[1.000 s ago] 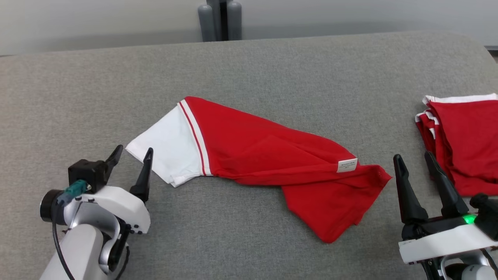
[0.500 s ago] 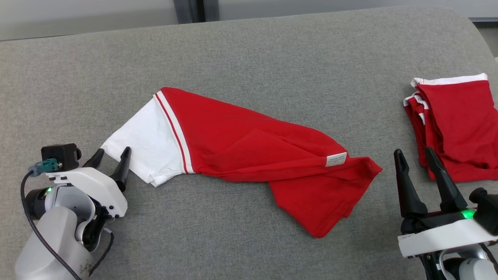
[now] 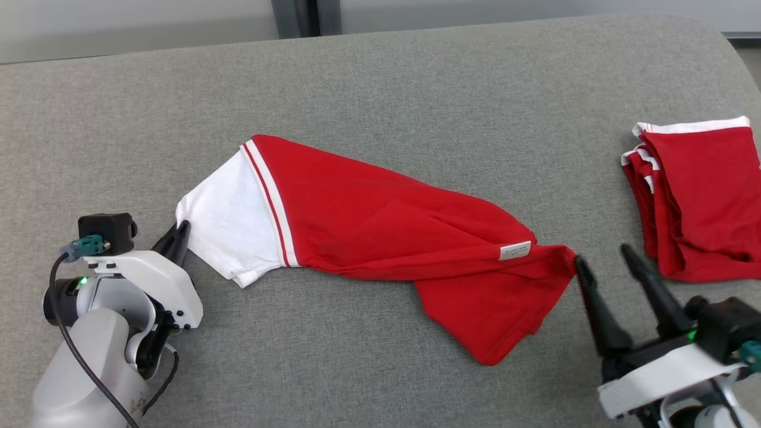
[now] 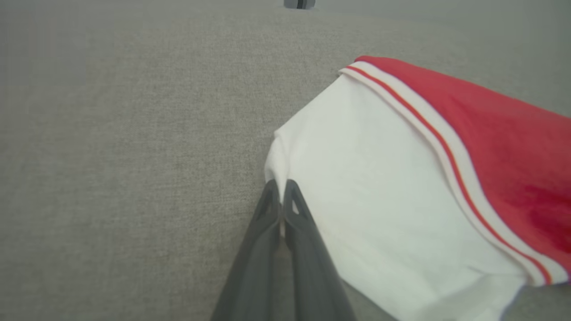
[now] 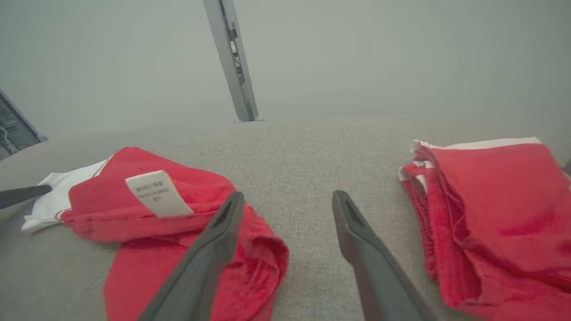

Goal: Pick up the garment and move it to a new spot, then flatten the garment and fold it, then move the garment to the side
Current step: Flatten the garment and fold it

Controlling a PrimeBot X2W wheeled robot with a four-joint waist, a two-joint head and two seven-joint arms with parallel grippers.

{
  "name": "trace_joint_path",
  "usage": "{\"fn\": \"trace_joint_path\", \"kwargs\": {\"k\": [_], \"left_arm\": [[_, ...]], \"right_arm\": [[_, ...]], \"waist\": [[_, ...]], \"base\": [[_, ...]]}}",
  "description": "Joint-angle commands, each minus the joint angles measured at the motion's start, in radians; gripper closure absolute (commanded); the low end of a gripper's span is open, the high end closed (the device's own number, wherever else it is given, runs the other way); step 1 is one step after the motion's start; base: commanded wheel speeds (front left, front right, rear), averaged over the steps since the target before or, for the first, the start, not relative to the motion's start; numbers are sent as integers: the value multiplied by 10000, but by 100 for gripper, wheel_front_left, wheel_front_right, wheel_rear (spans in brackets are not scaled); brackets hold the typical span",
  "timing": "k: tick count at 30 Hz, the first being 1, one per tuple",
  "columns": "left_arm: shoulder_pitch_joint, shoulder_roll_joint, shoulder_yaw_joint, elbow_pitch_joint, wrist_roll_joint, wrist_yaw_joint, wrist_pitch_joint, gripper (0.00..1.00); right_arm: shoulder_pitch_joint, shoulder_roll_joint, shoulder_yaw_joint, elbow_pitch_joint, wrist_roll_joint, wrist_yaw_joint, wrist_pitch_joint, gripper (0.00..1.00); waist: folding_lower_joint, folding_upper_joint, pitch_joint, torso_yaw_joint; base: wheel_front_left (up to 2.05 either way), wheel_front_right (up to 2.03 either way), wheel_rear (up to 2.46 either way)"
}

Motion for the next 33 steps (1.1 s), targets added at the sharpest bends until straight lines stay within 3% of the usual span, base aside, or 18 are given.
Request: {"fn": "trace_joint_path", "kwargs": {"k": [1,10,11,12,13,19,23,28,33], "left_arm": [[-84,-45,-30,-25,3,13,-29,100],[-189,-110,-190,-183,34,57,-162,100],[-198,-131,-216,-203,46,58,-208,100],[-194,-164,-215,-229,19,55,-250,100],[-202,-192,-214,-265,-24,45,-310,100],[-192,-224,-194,-665,36,150,-756,100],[-123,-167,-15,-1459,32,412,-1254,100],[45,95,155,-3138,317,1052,-1382,100],[234,162,355,-5689,341,1638,-1187,100]], "right_arm": [[95,-133,138,-53,27,18,107,0],[-483,-536,943,626,155,15,234,0],[-585,-516,1019,829,227,15,234,56],[-720,-496,1004,968,216,15,119,95],[-843,-507,1004,1188,205,15,120,100],[-1259,-597,902,1514,367,12,-276,100],[-1512,-738,523,978,308,12,-756,100],[-2066,-939,71,-66,192,12,-949,100],[-2727,-975,-313,-966,289,12,-765,100]], "waist": [[0,0,-22,28],[0,0,-89,143],[0,0,-98,176],[0,0,-117,215],[0,0,-120,262],[0,0,-308,482],[0,0,-599,567],[0,0,-1027,578],[0,0,-1431,617]], "base": [[0,0,0],[0,0,0],[0,0,0],[0,0,0],[0,0,0],[0,0,0],[0,0,0],[0,0,0],[0,0,0]]}}
